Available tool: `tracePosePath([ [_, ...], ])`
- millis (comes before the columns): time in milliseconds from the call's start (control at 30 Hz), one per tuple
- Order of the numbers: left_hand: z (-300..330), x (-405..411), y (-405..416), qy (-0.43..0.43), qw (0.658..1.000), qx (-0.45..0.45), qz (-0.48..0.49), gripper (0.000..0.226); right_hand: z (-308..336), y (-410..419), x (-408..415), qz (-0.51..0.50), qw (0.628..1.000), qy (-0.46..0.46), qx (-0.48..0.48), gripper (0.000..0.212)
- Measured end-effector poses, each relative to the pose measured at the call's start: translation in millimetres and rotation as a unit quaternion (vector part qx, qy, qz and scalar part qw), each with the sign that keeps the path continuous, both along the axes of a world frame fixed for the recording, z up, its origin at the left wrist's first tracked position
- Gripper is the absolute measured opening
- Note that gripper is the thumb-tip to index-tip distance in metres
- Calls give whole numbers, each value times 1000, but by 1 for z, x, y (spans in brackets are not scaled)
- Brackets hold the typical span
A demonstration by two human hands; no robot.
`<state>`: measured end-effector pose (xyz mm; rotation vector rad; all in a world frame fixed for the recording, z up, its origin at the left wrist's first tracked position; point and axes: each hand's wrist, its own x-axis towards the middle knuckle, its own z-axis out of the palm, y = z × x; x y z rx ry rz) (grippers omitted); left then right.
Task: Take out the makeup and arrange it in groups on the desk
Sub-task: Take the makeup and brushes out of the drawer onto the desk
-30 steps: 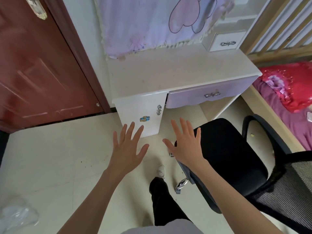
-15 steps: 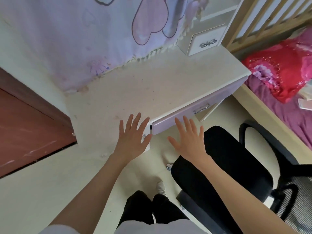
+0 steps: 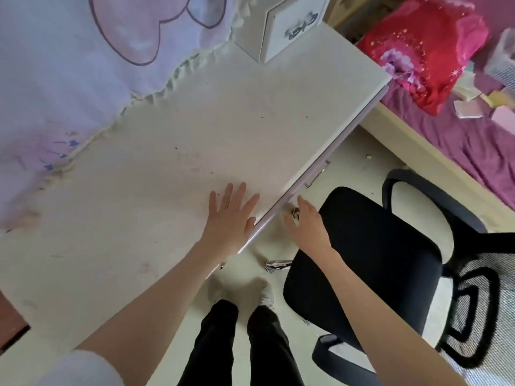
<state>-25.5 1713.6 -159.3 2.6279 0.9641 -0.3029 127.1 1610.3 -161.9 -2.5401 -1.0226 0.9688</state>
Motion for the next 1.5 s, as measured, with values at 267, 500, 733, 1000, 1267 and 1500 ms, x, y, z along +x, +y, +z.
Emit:
tracePosePath([
  [267, -33, 51, 24, -57, 995, 82, -14, 46, -55, 58, 67, -523, 750, 376, 151, 17],
  [500, -32, 55, 23, -61, 991, 117, 6, 43, -69, 67, 105, -565, 643, 466, 225, 37],
  [733, -31, 56, 22, -58, 990, 128, 12, 42, -74, 61, 115, -502, 679, 489, 218, 67],
  [1000, -32, 55, 24, -67, 989, 134, 16, 42, -70, 51, 120, -479, 686, 500, 224, 78],
  [1267, -29, 55, 23, -49, 991, 119, 20, 44, -68, 19, 124, -469, 696, 490, 236, 78],
  [1500, -29, 54, 22, -47, 991, 129, 7, 43, -68, -7, 126, -472, 703, 465, 257, 66],
])
